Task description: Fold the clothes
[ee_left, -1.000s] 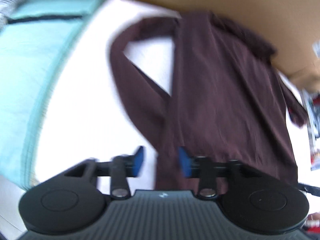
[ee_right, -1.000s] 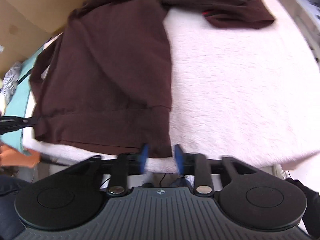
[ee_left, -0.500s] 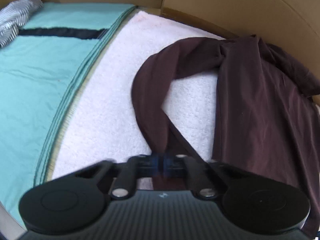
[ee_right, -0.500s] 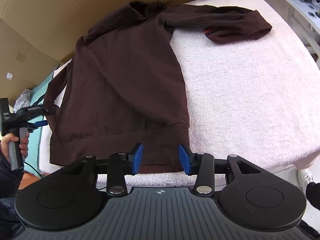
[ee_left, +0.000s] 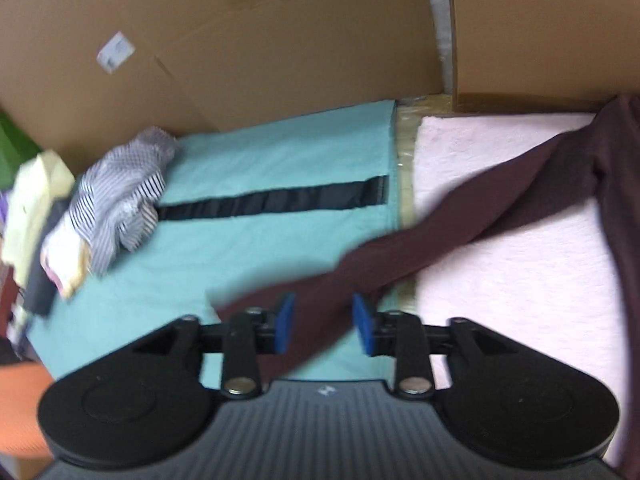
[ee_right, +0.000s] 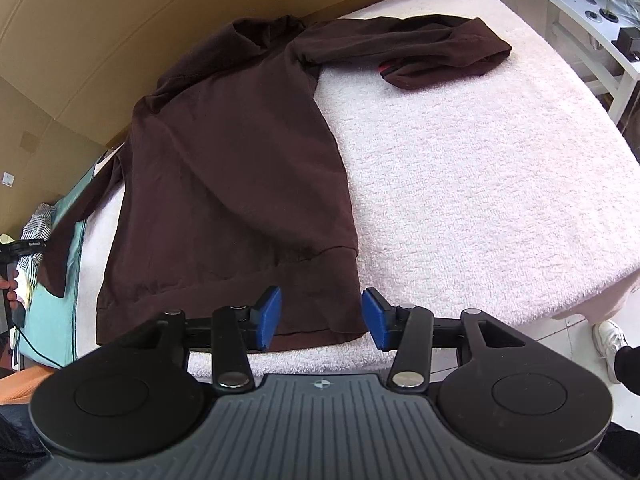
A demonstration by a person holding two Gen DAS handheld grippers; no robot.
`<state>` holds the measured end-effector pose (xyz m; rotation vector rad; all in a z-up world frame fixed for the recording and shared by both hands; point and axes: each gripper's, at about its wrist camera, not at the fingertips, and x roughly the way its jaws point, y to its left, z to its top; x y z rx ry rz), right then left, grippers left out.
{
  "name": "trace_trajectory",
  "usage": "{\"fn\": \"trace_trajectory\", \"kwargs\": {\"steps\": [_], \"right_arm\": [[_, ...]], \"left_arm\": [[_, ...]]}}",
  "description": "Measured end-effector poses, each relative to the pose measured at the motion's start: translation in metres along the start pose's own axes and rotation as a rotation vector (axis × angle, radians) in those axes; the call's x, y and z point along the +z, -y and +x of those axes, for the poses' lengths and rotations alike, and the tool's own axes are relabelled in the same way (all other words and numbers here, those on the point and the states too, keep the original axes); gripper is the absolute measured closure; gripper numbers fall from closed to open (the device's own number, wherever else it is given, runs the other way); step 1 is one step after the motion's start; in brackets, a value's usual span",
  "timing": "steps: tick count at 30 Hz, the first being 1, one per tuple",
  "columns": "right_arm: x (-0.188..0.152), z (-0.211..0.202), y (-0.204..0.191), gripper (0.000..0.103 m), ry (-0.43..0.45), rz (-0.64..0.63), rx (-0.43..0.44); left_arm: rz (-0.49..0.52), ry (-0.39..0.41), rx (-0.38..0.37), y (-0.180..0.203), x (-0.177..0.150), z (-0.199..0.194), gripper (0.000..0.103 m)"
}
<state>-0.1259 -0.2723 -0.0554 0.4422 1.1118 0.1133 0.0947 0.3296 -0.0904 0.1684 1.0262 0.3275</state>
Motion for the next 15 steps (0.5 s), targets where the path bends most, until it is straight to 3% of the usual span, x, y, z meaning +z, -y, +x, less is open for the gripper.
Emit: {"fn": "trace_trajectory", "kwargs": {"steps": [2, 4, 6, 9, 12, 15], "right_arm": [[0.003, 0.001, 0.0, 0.054, 0.009, 0.0, 0.002], [0.004, 0.002, 0.002, 0.054, 0.005, 0.002, 0.0], [0.005, 0.005, 0.004, 0.054, 0.001, 0.004, -0.002], [0.006, 0.013, 0.006, 0.054, -0.017, 0.009, 0.0], [0.008, 0.021, 0.007, 0.054, -0.044, 0.0, -0.008], [0.009, 0.023, 0.003, 0.054, -0.057, -0.021, 0.006]], "left_arm": [[0.003, 0.018, -0.044, 0.005, -0.011, -0.018, 0.032], [0.007, 0.011, -0.13, 0.018, -0.027, -0.04, 0.032], [-0.021, -0.054, -0.33, 0.038, -0.046, -0.053, 0.031], [-0.03, -0.151, -0.538, 0.079, -0.076, -0.064, 0.03], [0.008, -0.16, -0.553, 0.116, -0.094, -0.074, 0.028], [-0.003, -0.166, -0.538, 0.124, -0.101, -0.073, 0.028]]}}
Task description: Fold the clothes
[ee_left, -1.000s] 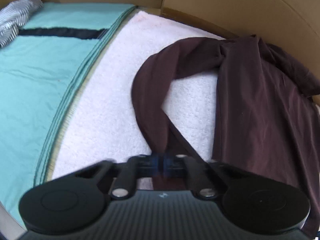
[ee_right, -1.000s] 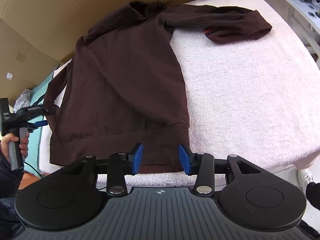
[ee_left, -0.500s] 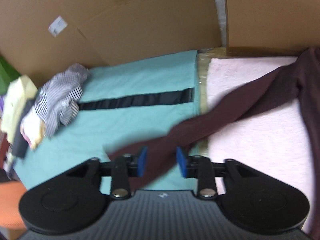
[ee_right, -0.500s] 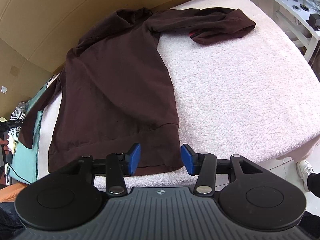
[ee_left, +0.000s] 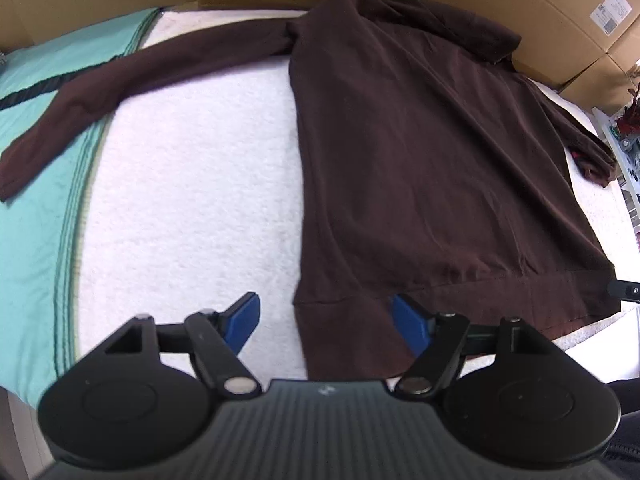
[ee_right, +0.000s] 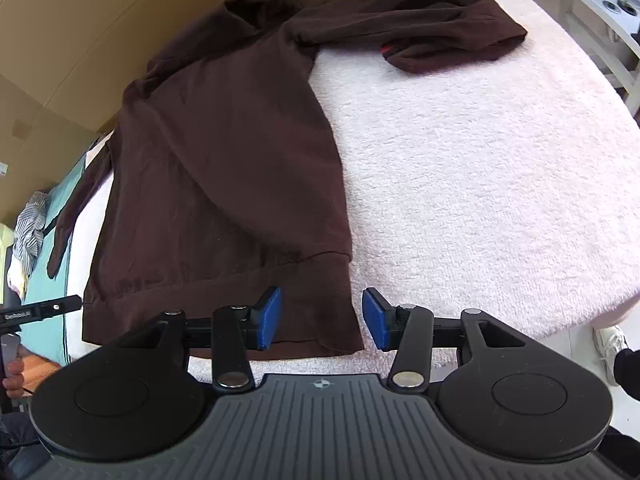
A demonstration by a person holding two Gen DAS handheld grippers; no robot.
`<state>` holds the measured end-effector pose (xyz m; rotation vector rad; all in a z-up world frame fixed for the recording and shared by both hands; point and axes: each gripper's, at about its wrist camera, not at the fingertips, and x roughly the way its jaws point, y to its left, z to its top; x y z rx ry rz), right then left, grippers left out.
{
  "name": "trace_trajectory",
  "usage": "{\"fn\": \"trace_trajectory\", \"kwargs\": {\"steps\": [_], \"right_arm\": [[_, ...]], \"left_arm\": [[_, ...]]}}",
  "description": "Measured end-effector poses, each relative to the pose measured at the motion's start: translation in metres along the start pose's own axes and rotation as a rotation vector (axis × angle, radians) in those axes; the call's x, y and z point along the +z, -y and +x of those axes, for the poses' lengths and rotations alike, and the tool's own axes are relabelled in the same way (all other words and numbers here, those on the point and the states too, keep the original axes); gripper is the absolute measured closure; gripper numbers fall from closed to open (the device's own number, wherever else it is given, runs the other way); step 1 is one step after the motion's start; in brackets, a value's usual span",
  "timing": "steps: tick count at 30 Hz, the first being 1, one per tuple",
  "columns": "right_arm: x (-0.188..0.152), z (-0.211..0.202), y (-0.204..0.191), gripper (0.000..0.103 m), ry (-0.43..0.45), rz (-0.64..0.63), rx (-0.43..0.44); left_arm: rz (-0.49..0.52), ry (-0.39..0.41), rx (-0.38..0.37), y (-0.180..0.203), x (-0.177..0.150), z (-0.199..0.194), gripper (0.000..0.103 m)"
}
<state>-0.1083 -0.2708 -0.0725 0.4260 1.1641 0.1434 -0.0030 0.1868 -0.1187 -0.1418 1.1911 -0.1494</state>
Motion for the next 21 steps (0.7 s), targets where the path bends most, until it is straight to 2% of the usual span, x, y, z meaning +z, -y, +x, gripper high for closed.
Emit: {"fn": "trace_trajectory", "kwargs": {"steps": [4, 5, 7, 8, 9, 14, 19, 21], "right_arm": [[0.002, 0.0, -0.001, 0.054, -0.006, -0.024, 0.004], [0.002, 0.0, -0.001, 0.054, -0.009, -0.024, 0.007], [0.002, 0.002, 0.0, 0.054, -0.018, -0.025, 0.01], [0.001, 0.002, 0.0, 0.054, -0.024, -0.026, 0.009], [0.0, 0.003, -0.001, 0.054, -0.028, -0.028, 0.01], [-0.001, 0.003, -0.003, 0.054, -0.04, -0.053, -0.001], [-0.003, 0.003, -0.001, 0.054, -0.045, -0.048, 0.01], [-0.004, 0.007, -0.001, 0.054, -0.054, -0.04, 0.006]], "left_arm": [[-0.034, 0.029, 0.018, 0.0, 0.003, 0.003, 0.029], [-0.043, 0.03, 0.015, 0.003, 0.004, 0.005, 0.035], [-0.044, 0.007, -0.002, 0.006, 0.005, 0.015, 0.054], [-0.039, -0.015, -0.006, 0.007, 0.004, 0.021, 0.084], [-0.047, -0.02, -0.018, 0.006, 0.002, 0.021, 0.097], [-0.101, -0.008, -0.097, -0.011, -0.006, 0.002, 0.099], [-0.117, -0.011, -0.041, -0.036, -0.013, -0.007, 0.099], [-0.121, -0.018, -0.048, -0.04, -0.014, -0.005, 0.098]]}}
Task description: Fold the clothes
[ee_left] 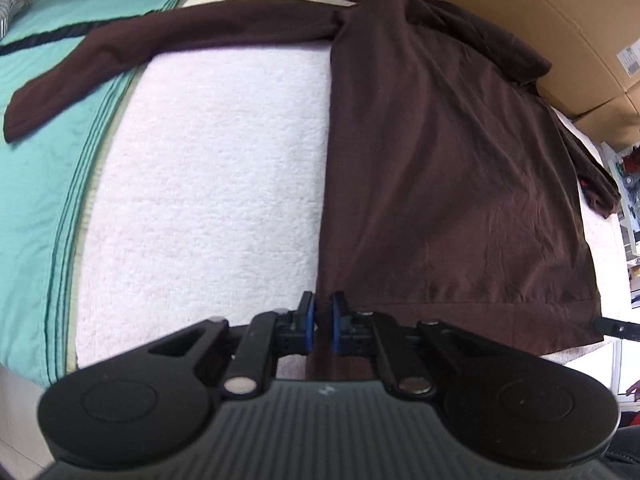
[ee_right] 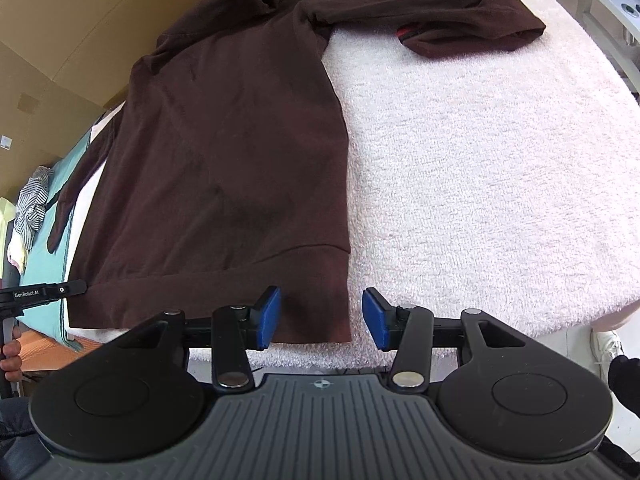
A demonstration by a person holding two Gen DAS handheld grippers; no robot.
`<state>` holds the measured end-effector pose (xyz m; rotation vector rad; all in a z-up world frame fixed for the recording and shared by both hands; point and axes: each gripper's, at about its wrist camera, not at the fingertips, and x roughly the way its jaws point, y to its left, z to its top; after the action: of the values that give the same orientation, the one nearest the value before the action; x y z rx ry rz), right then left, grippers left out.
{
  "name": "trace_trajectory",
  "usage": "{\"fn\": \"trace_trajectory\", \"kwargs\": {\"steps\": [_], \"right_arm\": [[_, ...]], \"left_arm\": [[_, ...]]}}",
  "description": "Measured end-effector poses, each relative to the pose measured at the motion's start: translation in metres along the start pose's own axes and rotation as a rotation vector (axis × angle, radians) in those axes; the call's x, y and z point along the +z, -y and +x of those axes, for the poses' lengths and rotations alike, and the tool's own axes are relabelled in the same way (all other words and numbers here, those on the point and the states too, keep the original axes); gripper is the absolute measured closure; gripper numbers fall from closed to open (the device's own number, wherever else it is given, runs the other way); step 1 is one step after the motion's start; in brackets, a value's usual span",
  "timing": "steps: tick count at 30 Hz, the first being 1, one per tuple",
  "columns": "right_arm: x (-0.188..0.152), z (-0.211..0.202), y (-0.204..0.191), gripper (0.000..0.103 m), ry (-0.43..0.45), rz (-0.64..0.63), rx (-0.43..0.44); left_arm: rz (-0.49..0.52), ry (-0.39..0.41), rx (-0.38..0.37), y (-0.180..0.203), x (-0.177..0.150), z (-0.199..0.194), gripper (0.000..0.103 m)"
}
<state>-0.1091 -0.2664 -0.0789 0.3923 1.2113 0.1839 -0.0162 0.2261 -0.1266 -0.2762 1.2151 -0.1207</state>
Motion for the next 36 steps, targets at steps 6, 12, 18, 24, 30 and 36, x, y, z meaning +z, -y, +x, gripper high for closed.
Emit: {"fn": "trace_trajectory", "kwargs": {"steps": [6, 12, 18, 24, 30, 36], "right_arm": [[-0.002, 0.007, -0.008, 0.054, -0.008, -0.002, 0.012], [-0.005, 0.02, -0.007, 0.085, -0.01, 0.032, 0.021], [-0.004, -0.007, -0.008, 0.099, -0.038, 0.003, 0.071], [-0.006, -0.015, -0.02, 0.099, -0.062, -0.046, 0.037], [-0.006, 0.002, -0.015, 0.095, -0.1, -0.045, -0.039], [0.008, -0.028, -0.017, 0.067, 0.015, -0.028, -0.087]], "left_arm": [[0.037, -0.009, -0.01, 0.006, -0.003, 0.004, 0.08], [0.049, -0.03, -0.031, 0.008, -0.009, 0.015, 0.091], [0.049, -0.049, -0.051, 0.002, -0.01, 0.001, 0.103], [0.057, -0.078, -0.043, -0.001, -0.023, -0.001, 0.103], [0.066, -0.11, -0.04, -0.008, -0.027, -0.005, 0.101], [0.116, 0.051, -0.037, -0.01, 0.018, -0.043, 0.057]]}}
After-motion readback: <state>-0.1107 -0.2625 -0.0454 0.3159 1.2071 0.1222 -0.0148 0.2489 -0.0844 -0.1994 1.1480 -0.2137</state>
